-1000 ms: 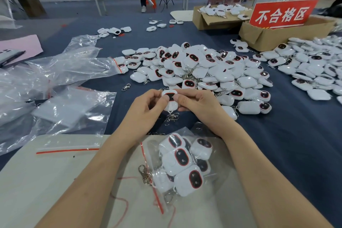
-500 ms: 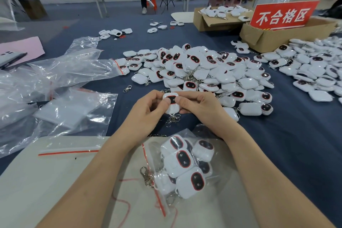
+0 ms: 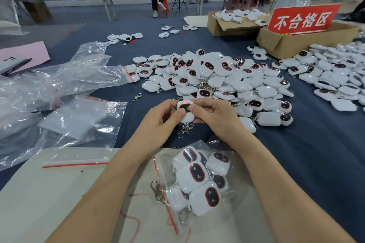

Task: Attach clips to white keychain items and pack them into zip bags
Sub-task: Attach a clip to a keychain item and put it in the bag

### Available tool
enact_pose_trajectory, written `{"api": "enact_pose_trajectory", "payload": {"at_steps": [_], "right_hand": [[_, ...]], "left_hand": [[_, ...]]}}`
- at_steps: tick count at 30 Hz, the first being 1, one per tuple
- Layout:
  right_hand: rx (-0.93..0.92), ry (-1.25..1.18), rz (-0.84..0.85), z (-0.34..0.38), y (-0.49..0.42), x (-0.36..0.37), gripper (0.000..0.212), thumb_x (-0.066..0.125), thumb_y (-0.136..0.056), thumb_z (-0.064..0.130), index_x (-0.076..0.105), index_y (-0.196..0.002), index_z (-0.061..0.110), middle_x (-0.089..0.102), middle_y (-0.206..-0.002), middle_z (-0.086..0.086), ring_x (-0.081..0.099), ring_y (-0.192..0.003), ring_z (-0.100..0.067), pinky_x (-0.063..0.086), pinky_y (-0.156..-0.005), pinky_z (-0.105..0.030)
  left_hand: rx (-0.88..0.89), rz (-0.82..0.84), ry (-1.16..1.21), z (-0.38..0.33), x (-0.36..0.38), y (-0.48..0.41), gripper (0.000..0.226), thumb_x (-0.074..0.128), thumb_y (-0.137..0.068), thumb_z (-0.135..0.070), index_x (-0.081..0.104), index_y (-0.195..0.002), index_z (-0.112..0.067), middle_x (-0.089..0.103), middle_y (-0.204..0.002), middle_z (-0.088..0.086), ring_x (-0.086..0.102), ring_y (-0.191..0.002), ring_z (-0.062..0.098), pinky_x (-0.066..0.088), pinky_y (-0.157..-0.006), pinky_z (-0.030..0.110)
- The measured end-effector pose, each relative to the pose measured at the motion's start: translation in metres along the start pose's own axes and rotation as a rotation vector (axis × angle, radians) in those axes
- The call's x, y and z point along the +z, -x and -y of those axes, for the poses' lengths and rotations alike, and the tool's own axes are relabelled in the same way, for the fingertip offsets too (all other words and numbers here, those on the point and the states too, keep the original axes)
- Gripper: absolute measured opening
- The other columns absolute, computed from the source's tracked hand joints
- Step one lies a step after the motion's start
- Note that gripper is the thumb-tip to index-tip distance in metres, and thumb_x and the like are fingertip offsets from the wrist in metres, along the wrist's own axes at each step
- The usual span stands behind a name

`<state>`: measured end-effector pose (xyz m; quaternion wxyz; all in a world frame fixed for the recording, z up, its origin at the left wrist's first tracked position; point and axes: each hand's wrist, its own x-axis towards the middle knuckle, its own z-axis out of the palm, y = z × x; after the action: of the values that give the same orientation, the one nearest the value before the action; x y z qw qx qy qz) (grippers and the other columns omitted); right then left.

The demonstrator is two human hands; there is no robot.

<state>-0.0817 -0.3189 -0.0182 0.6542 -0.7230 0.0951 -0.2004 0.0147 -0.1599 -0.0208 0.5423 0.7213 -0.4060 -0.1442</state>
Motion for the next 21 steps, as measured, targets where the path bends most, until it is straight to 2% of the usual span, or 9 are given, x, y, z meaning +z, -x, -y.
{"api": "enact_pose_trajectory", "payload": {"at_steps": [3,8,16,21], "right_hand": [[0.003,0.006,0.003,-0.0015,-0.0006,-0.0006,0.021,0.069,-0.095,0.016,0.078,-0.095,0.035,0.079,-0.093,0.0,0.075,-0.094,-0.023,0.061,-0.083,-0.029],[-0.006,0.005,0.015,0.0015,0.0002,0.0,0.026,0.069,-0.094,0.017,0.077,-0.091,0.042,0.079,-0.09,0.007,0.074,-0.085,-0.008,0.057,-0.073,-0.016],[-0.008,0.005,0.03,-0.0007,0.0007,-0.0008,0.019,0.069,-0.095,0.018,0.077,-0.098,0.035,0.079,-0.095,0.005,0.075,-0.089,-0.011,0.058,-0.074,-0.018],[-0.003,-0.003,0.025,-0.0011,0.0001,-0.0014,0.019,0.068,-0.095,0.018,0.076,-0.1,0.034,0.079,-0.095,0.004,0.075,-0.089,-0.011,0.058,-0.074,-0.018]], "left_hand": [[-0.005,0.016,0.004,0.0007,0.0008,0.0005,0.016,0.064,-0.099,-0.022,0.066,-0.115,-0.027,0.067,-0.083,-0.009,0.063,-0.082,0.013,0.051,-0.08,0.026],[-0.012,0.004,0.005,0.0002,0.0009,0.0006,0.019,0.065,-0.098,-0.018,0.065,-0.115,-0.026,0.072,-0.091,-0.012,0.066,-0.086,0.003,0.049,-0.079,0.013],[-0.036,0.012,0.0,0.0012,0.0013,0.0,0.018,0.065,-0.098,-0.018,0.064,-0.114,-0.026,0.074,-0.099,-0.01,0.069,-0.093,0.006,0.05,-0.081,0.013],[-0.031,0.001,-0.011,-0.0009,0.0019,0.0004,0.019,0.065,-0.098,-0.019,0.064,-0.116,-0.024,0.075,-0.1,-0.008,0.069,-0.095,0.008,0.052,-0.085,0.019]]}}
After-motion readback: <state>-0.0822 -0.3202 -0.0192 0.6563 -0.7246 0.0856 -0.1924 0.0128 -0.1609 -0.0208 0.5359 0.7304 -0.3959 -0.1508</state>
